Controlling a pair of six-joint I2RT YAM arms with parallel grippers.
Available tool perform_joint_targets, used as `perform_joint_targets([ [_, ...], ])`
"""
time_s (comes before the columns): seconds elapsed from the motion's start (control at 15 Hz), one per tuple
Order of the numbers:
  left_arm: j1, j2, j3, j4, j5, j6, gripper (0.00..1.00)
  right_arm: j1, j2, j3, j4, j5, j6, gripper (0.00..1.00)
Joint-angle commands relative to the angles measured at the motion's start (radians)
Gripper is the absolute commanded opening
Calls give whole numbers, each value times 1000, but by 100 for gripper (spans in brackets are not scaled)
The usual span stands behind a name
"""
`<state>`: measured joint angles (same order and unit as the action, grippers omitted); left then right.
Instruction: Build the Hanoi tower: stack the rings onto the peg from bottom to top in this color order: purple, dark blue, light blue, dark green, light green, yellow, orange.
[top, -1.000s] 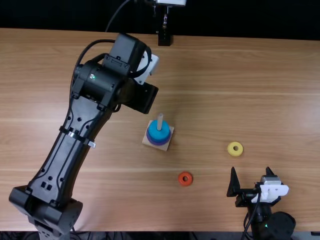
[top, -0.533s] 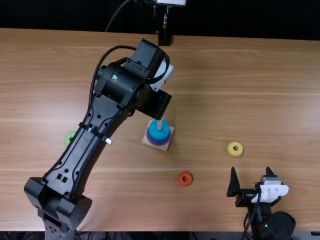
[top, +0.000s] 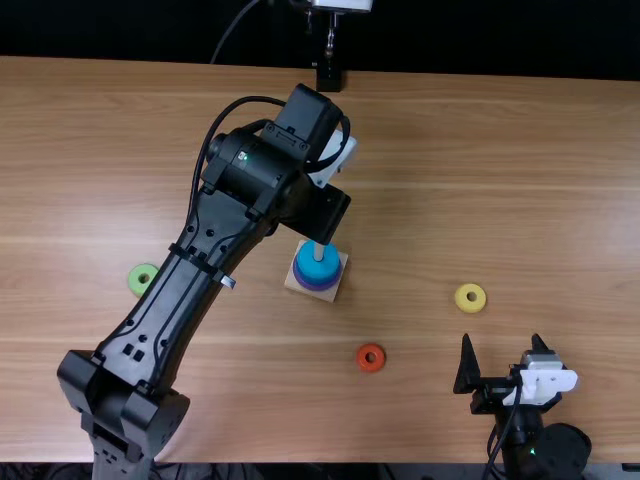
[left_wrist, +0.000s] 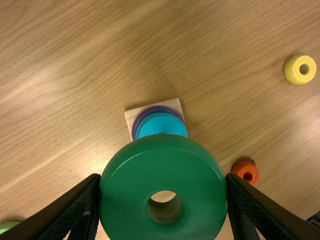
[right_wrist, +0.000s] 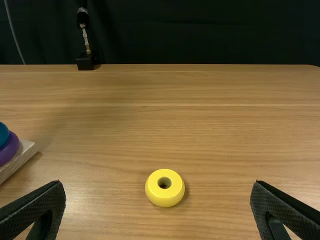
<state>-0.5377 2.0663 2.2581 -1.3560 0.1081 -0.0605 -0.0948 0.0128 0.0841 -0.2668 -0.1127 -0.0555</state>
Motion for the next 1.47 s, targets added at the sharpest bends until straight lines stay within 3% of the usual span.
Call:
perform_joint_targets([
  [0.0,-15,37,14,-1,6,-11,0,-11,-13,-69,-58,-12,-7,100],
  [1.4,-67,52,-42,-47,0,-9,0,-11,-13,-67,-58,-12,-9,100],
])
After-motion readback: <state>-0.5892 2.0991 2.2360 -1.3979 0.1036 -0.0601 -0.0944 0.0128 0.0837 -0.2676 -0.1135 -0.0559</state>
